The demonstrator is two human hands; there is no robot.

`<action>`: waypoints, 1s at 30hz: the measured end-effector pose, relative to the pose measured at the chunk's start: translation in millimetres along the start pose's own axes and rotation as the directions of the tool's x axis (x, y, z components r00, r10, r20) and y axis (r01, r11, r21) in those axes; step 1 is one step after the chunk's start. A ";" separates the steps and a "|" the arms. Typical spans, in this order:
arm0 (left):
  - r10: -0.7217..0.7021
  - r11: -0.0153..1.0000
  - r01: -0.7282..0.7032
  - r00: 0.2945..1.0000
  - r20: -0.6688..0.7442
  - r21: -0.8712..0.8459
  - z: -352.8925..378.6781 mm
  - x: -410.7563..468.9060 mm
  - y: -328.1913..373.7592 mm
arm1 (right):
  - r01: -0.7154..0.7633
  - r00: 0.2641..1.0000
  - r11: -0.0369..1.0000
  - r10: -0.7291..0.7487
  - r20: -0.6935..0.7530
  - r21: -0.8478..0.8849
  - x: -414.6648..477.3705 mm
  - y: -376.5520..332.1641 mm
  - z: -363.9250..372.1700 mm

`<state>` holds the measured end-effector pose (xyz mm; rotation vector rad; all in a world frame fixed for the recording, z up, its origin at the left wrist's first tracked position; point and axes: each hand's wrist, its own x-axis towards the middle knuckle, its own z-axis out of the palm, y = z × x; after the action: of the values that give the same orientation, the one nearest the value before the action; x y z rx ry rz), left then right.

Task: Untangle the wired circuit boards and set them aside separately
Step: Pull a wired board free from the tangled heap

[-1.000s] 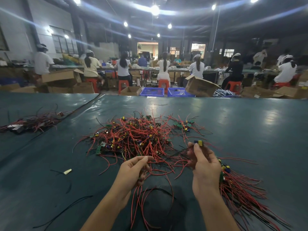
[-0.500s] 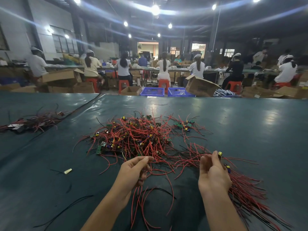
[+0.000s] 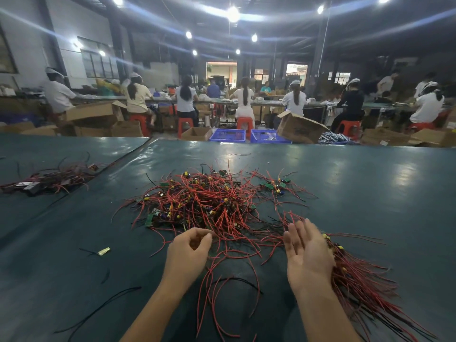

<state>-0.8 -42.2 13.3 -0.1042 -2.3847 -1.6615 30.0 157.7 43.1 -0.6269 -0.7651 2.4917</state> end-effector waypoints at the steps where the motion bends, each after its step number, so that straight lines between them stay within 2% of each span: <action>1: 0.103 0.981 -0.094 0.994 -0.047 0.172 -1.7 0.5 -4.9 | 0.002 1.000 0.999 -0.001 0.020 -0.034 -1.9 3.1 1.6; 2: 0.181 0.932 -0.151 0.982 -0.062 0.330 -2.5 1.2 -10.2 | 0.000 0.999 0.997 0.003 0.036 -0.073 -3.7 6.3 2.6; 3: 0.201 0.873 -0.154 0.978 -0.053 0.464 -2.5 2.8 -16.0 | -0.009 0.999 0.994 0.015 0.052 -0.106 -5.2 9.5 3.1; 5: 0.090 0.773 -0.066 0.996 -0.007 0.631 -2.5 7.6 -28.2 | -0.037 0.995 0.986 0.051 0.082 -0.160 -6.6 14.6 2.8; 7: -0.027 0.704 -0.010 0.999 0.040 0.710 -2.5 13.5 -36.2 | -0.053 0.993 0.980 0.072 0.092 -0.190 -7.4 17.7 2.2; 9: -0.057 0.695 -0.009 0.996 0.068 0.719 -2.9 19.5 -41.8 | -0.057 0.993 0.976 0.078 0.090 -0.210 -7.5 20.3 1.6; 15: -0.031 0.777 0.009 0.999 0.024 0.629 -3.2 25.8 -41.1 | -0.061 0.991 0.968 0.088 0.102 -0.241 -9.0 23.4 1.5; 17: -0.007 0.843 0.026 0.999 -0.038 0.537 -5.0 23.5 -36.0 | -0.062 0.989 0.968 0.093 0.117 -0.244 -10.1 23.9 2.2; 21: 0.076 0.965 -0.039 0.988 -0.137 0.260 -6.1 12.9 -22.7 | -0.062 0.984 0.962 0.103 0.143 -0.264 -12.5 26.2 3.2; 26: 0.004 0.999 -0.010 0.988 -0.151 -0.039 -4.2 6.9 -14.5 | -0.074 0.971 0.944 0.141 0.193 -0.321 -15.3 31.4 5.2; 30: -0.062 0.975 0.046 0.996 -0.068 -0.217 7.4 0.7 -5.1 | 0.000 0.942 0.866 0.169 0.291 -0.501 -17.2 46.0 4.0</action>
<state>-3.6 -37.1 6.4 -0.0136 -2.1658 -1.9105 28.3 112.8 23.0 -0.4148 -1.5712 2.5163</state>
